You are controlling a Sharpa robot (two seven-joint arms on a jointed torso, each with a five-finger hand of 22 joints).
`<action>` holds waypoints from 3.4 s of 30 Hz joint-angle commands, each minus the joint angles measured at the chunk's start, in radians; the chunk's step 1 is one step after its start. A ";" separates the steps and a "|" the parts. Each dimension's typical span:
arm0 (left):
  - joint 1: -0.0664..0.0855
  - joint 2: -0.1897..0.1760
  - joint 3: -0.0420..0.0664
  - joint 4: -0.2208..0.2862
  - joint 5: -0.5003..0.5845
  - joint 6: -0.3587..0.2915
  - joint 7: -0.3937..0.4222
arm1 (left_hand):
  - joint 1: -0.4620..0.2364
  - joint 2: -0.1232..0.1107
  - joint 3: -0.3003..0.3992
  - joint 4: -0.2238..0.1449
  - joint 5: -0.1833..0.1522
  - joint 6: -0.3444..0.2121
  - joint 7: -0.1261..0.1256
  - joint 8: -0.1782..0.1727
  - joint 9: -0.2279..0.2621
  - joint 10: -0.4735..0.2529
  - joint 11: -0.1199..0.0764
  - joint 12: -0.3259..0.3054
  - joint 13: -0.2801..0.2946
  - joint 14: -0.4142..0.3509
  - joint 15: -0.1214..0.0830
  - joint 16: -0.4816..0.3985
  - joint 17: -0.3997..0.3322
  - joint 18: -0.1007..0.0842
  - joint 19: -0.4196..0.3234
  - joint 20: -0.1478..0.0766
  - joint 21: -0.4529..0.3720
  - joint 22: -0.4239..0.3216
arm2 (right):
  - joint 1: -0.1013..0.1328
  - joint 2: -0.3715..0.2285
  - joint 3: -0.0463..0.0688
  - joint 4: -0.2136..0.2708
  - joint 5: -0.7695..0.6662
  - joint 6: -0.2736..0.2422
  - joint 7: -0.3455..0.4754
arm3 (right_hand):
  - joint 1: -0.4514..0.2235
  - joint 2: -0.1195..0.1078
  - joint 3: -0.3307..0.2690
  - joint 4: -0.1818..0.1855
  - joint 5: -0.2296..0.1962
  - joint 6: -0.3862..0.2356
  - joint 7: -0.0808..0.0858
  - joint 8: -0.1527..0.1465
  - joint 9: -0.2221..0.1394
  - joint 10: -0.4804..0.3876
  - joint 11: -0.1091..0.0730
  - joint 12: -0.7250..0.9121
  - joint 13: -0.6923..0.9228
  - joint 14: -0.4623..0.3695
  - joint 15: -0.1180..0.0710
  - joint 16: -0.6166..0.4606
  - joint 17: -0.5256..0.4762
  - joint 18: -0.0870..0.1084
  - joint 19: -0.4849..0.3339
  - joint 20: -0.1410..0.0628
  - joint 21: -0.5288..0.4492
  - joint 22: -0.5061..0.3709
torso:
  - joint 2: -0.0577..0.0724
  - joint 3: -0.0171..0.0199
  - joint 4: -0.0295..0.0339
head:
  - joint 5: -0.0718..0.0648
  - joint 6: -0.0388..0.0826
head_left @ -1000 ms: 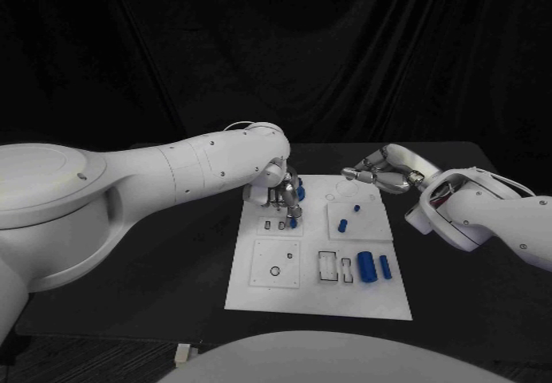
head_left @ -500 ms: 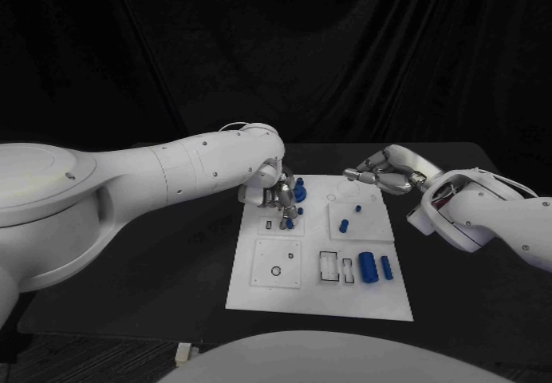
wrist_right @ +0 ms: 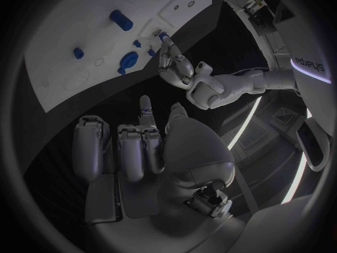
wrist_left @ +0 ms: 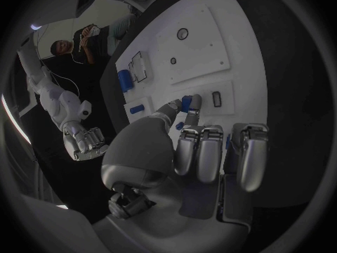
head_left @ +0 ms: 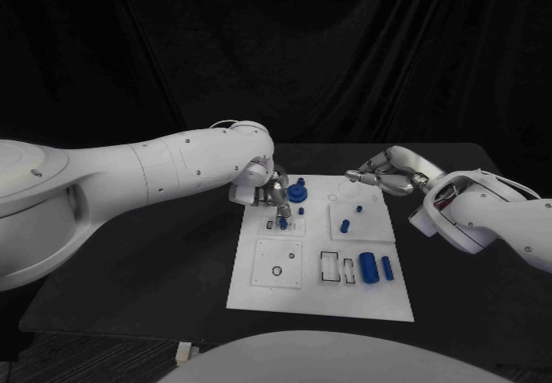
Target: Assemble the parts on the task board
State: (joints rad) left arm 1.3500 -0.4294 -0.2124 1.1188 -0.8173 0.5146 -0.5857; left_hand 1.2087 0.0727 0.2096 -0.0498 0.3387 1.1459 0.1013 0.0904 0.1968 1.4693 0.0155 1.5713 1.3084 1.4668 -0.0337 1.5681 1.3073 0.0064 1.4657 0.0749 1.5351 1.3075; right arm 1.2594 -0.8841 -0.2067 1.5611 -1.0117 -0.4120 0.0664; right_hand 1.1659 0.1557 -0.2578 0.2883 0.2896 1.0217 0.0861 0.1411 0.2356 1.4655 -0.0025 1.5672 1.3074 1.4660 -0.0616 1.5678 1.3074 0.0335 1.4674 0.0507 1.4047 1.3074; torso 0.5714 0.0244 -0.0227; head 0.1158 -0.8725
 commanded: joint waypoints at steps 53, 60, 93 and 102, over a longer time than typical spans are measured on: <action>-0.021 -0.060 0.000 0.095 -0.110 -0.154 0.000 | -0.078 0.008 0.192 -0.133 -0.011 0.015 -0.023 0.010 0.015 0.102 -0.010 0.000 0.262 0.104 -0.011 0.003 0.263 0.010 0.057 -0.007 -0.006 0.210 | -0.028 -0.007 0.001 -0.005 -0.001 0.015 -0.008 | 0.026 0.004 -0.019 0.001 -0.002 -0.011 0.004 -0.009 -0.004 0.105 0.006 0.004 0.263 0.105 0.009 0.003 0.263 0.018 -0.021 0.009 -0.033 0.194 | 0.001 0.0000 -0.0013 | 0.009 0.000; -0.024 -0.059 -0.001 0.096 -0.103 -0.172 0.001 | -0.084 0.008 0.194 -0.130 -0.011 0.014 -0.023 0.009 0.016 0.102 -0.011 0.000 0.262 0.104 -0.012 0.003 0.263 0.011 0.055 -0.007 -0.008 0.208 | -0.029 -0.006 0.001 -0.006 -0.001 0.018 -0.007 | 0.027 0.005 -0.021 0.002 -0.002 -0.013 0.004 -0.010 -0.004 0.105 0.006 0.004 0.263 0.105 0.009 0.003 0.263 0.019 -0.022 0.009 -0.036 0.193 | 0.001 -0.0010 -0.0007 | 0.012 0.000; -0.031 -0.074 -0.001 0.136 -0.087 -0.178 0.002 | -0.095 0.009 0.197 -0.125 -0.009 0.011 -0.023 0.008 0.017 0.102 -0.011 0.000 0.262 0.104 -0.013 0.003 0.263 0.013 0.050 -0.008 -0.013 0.202 | -0.030 -0.001 0.001 -0.016 -0.001 0.027 -0.009 | 0.028 0.006 -0.022 0.002 -0.002 -0.014 0.004 -0.010 -0.004 0.105 0.006 0.004 0.263 0.105 0.009 0.003 0.263 0.020 -0.024 0.009 -0.039 0.192 | 0.001 -0.0010 0.0002 | 0.022 0.000; -0.032 -0.073 -0.001 0.130 -0.086 -0.181 0.002 | -0.104 0.008 0.200 -0.122 -0.015 0.005 -0.022 0.006 0.018 0.102 -0.012 0.000 0.262 0.104 -0.013 0.003 0.263 0.014 0.045 -0.009 -0.018 0.196 | -0.031 -0.002 0.001 -0.014 -0.001 0.029 -0.010 | 0.029 0.006 -0.023 0.002 -0.002 -0.014 0.004 -0.011 -0.005 0.105 0.006 0.004 0.263 0.105 0.009 0.003 0.263 0.020 -0.025 0.010 -0.040 0.192 | 0.000 -0.0006 0.0000 | 0.024 0.000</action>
State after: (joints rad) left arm 1.3207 -0.5047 -0.2138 1.2486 -0.9137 0.3415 -0.5902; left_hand 1.1113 0.0783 0.3289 -0.0975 0.3270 1.1422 0.0975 0.0926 0.2129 1.4666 0.0129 1.5713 1.3081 1.4669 -0.0407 1.5681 1.3075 0.0064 1.4657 0.0749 1.5233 1.3078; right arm 1.2311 -0.8856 -0.2067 1.5452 -1.0117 -0.3914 0.0649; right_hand 1.1871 0.1585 -0.2745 0.2882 0.2896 1.0144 0.0934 0.1372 0.2323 1.4653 -0.0027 1.5674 1.3089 1.4659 -0.0614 1.5677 1.3074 0.0393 1.4507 0.0627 1.3700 1.3073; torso 0.5722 0.0236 -0.0229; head 0.1407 -0.8725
